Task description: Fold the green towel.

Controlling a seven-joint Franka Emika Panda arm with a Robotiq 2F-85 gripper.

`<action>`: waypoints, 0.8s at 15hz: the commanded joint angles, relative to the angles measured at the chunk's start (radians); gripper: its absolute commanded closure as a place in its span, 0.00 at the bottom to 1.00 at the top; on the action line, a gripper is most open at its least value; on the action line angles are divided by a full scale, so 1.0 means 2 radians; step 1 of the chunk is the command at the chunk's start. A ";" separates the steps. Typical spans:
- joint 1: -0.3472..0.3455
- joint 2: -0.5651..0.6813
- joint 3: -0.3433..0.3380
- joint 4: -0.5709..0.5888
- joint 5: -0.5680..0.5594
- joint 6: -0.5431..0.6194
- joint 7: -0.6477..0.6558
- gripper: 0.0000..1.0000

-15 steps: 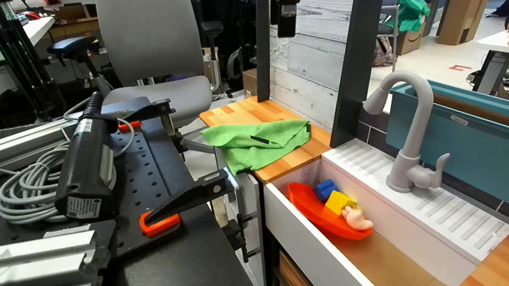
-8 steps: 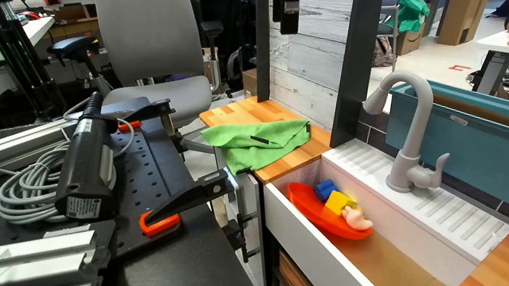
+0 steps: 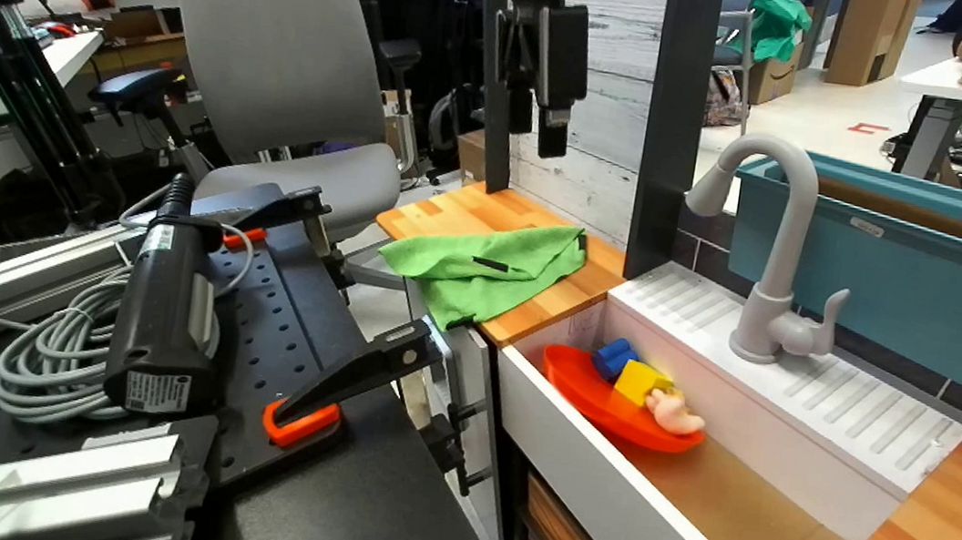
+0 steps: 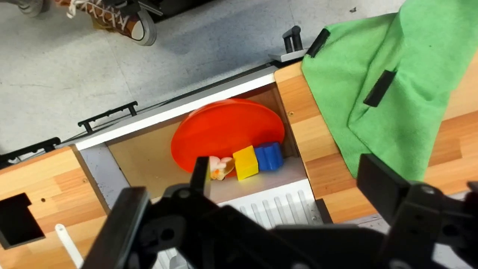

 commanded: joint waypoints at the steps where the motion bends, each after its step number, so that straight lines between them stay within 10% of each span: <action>1: 0.030 0.087 -0.025 0.069 -0.025 0.024 -0.003 0.00; 12: 0.056 0.292 -0.017 0.247 0.005 0.060 -0.054 0.00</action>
